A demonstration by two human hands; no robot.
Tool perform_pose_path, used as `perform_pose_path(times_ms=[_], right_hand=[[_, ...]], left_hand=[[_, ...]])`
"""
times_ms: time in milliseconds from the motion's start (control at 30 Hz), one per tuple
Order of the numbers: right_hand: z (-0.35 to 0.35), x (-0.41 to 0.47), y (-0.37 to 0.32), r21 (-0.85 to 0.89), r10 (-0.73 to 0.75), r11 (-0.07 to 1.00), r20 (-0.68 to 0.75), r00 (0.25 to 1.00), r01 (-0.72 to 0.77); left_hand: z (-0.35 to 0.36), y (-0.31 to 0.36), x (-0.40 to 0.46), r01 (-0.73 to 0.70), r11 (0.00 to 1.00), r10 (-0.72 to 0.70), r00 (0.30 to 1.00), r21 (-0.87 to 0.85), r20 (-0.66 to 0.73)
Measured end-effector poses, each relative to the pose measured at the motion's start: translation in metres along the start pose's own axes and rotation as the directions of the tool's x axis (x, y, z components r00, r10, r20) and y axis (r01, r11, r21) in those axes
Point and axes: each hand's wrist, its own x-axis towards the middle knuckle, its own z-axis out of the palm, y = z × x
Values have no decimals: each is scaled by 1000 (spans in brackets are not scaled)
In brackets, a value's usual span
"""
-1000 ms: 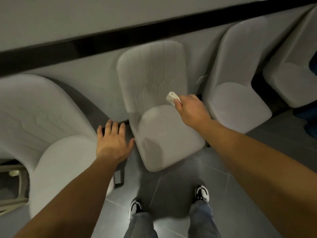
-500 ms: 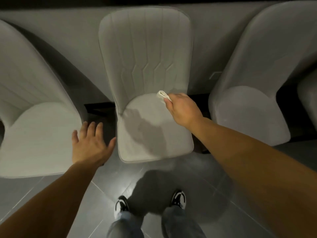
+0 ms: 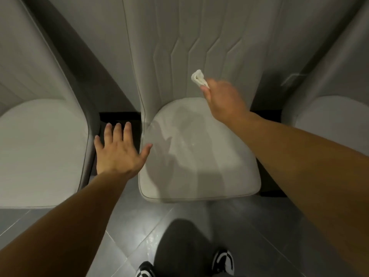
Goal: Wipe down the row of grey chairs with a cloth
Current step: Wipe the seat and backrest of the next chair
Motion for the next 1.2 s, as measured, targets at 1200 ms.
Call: perform_pose_path(times_ms=[1200], right_hand=[[250, 39, 21, -217, -51, 975, 3, 999, 50]], left_hand=[[176, 66, 130, 287, 769, -445, 882, -572, -155]])
